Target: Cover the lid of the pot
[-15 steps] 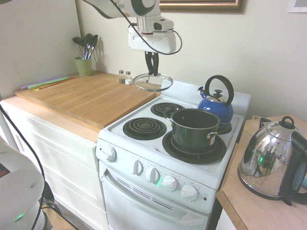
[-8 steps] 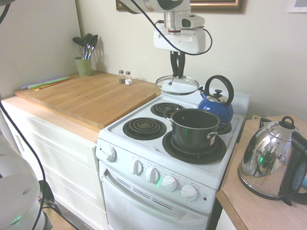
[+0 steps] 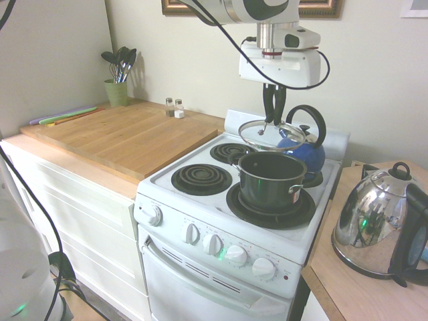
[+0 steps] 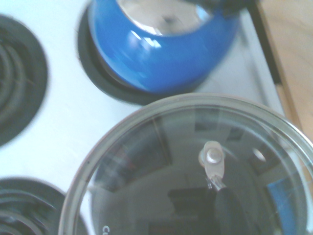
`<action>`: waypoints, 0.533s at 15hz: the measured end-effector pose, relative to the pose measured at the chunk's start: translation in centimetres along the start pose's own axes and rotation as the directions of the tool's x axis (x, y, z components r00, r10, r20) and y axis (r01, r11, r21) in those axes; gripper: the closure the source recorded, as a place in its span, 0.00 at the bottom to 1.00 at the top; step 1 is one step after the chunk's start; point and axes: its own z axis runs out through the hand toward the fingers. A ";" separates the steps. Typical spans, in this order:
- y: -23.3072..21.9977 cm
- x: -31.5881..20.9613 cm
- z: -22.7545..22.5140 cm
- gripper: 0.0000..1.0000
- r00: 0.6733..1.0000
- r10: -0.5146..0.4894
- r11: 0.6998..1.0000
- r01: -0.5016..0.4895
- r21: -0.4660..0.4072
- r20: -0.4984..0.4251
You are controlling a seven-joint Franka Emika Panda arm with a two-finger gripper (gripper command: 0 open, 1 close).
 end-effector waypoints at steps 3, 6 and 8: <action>1.5 -1.0 1.4 1.00 1.000 -0.009 1.000 0.009 -0.015 0.008; 2.2 -1.9 3.0 1.00 1.000 -0.022 0.999 0.022 -0.024 0.000; 1.9 -1.9 3.7 1.00 1.000 -0.025 1.000 0.025 -0.015 -0.010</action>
